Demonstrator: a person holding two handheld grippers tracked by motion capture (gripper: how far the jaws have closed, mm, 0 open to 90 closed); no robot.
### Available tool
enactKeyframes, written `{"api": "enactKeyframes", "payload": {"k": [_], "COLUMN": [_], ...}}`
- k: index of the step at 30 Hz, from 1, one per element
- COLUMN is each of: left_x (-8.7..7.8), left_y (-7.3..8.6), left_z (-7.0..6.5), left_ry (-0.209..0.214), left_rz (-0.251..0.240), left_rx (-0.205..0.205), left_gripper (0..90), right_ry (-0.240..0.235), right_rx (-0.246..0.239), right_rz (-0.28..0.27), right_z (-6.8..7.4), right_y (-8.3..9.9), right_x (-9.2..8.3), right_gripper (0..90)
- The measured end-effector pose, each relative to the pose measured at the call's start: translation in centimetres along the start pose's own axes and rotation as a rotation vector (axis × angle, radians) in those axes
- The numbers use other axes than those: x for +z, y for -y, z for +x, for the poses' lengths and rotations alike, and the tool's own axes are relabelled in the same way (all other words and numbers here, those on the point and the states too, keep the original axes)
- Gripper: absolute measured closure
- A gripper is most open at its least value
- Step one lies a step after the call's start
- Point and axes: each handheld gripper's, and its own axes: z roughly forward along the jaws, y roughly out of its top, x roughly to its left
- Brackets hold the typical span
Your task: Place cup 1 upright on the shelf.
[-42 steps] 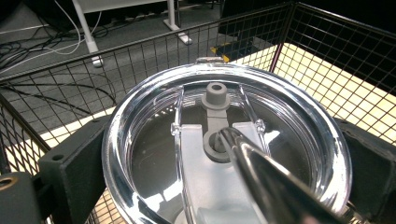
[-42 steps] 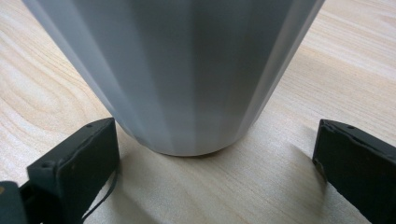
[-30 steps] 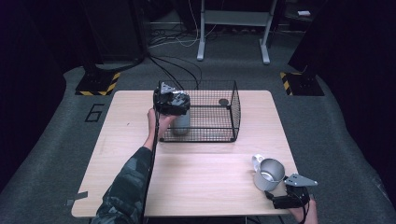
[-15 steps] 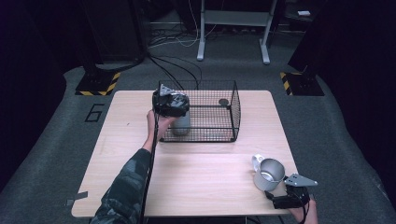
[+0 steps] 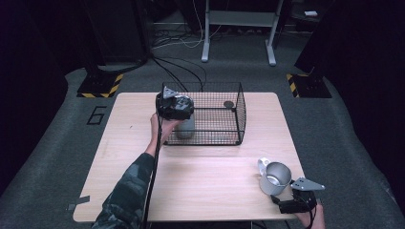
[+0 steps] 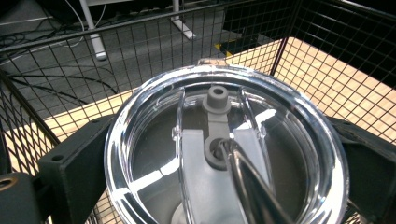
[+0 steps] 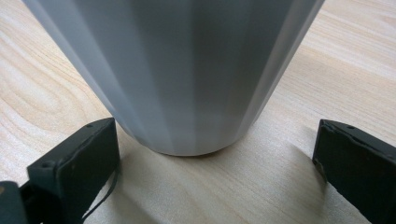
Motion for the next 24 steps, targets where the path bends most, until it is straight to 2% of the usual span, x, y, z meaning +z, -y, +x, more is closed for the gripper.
{"api": "enactKeyframes", "payload": {"k": [5,14,19,21,24], "left_x": [-0.9,-3.2,-4.9,-5.2,-6.6], "left_y": [-0.9,-2.3,-2.8,-2.8,-2.8], "left_z": [-0.3,-0.5,-0.8,-0.9,-0.9], "left_ry": [-0.010,0.001,0.013,0.014,0.026], "left_rz": [-0.030,-0.069,-0.066,-0.066,-0.064], "left_rx": [0.027,0.050,0.076,0.077,0.071], "left_gripper": [0.7,0.0,0.0,0.0,0.0], "right_ry": [0.000,0.000,0.000,0.001,0.000], "right_rx": [0.000,0.000,0.000,0.000,0.000], "right_rz": [0.000,0.000,0.000,0.000,0.000], "right_z": [0.0,0.0,0.0,0.0,0.0], "right_y": [0.0,0.0,0.0,0.0,0.0], "right_x": [0.0,0.0,0.0,0.0,0.0], "right_gripper": [0.3,0.3,0.3,0.3,0.2]}}
